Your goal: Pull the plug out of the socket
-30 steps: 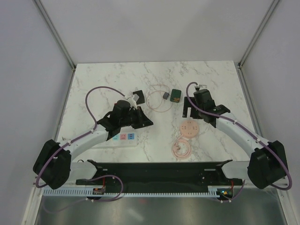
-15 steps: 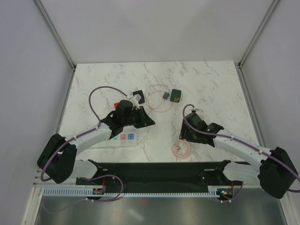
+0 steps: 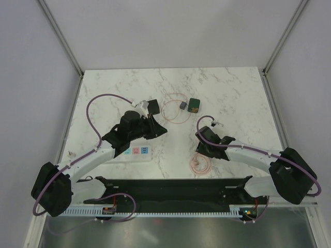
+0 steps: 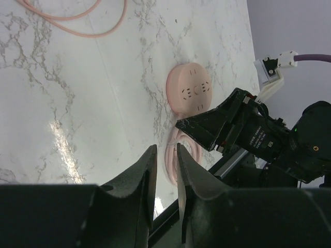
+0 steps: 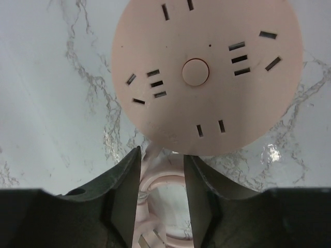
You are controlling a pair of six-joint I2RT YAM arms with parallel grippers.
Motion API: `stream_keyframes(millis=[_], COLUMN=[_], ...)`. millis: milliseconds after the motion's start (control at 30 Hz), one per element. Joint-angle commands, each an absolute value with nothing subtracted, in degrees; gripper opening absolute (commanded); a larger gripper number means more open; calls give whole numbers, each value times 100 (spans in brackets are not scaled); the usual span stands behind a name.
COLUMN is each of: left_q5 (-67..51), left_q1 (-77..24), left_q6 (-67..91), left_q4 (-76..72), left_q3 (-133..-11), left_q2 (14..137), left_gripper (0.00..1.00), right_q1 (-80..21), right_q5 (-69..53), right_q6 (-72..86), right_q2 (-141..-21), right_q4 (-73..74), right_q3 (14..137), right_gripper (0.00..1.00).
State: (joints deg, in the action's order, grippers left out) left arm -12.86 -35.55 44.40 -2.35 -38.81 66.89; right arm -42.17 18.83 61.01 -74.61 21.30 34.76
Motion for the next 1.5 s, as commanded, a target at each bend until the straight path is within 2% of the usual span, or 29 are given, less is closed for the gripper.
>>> stream_keyframes(millis=[0,367,767,867,900,1000,1133,1233,1267,1300,1367,1400,1467], left_q5=[-1002,-1046,-1028,-1011,-1011,-1125,-1195,-1257,-1344,-1380,-1415,-1415,-1450], left_q1=[-3577,-3577,-3577,-3568,-3568,-3560,-3560,-3560,-3560,-3560,-3516,-3507,-3498], left_q6=[4131,4078,3973,3973,3981,4025,4131,4131,4113,4105,4174,4210,4341], left_q4=[-114,-35,176,185,176,202,211,193,167,123,27,18,-201], left_q3=[-3814,-3814,-3806,-3753,-3744,-3744,-3700,-3586,-3542,-3490,-3262,-3087,-2901], left_q2=[6469,6425,6311,6310,6328,6407,6311,6118,6056,5977,5749,5609,5476], left_gripper=[29,30,32,34,38,39,41,52,59,63,70,72,75], right_q1=[-4228,-3806,-2058,-1794,-1784,-1775,-1819,-1854,-1854,-1863,-1977,-2056,-2258], right_q5=[2267,2671,2426,2215,2163,1961,1434,916,784,286,18,-183,-176], right_q6=[6363,6144,4870,4483,4422,4210,3780,3375,3392,3488,3655,3839,3963], right_q2=[-7672,-7849,-8314,-8787,-8841,-8930,-8684,-8158,-7808,-7639,-7062,-6858,-6288], right_q4=[1811,1731,1187,1134,1134,1081,1037,1037,1072,1064,907,862,713], right_q3=[3744,4034,4552,4947,5105,5282,5221,4932,4835,4616,4317,3994,3658], right_gripper=[45,43,40,33,32,32,39,45,47,50,56,64,71])
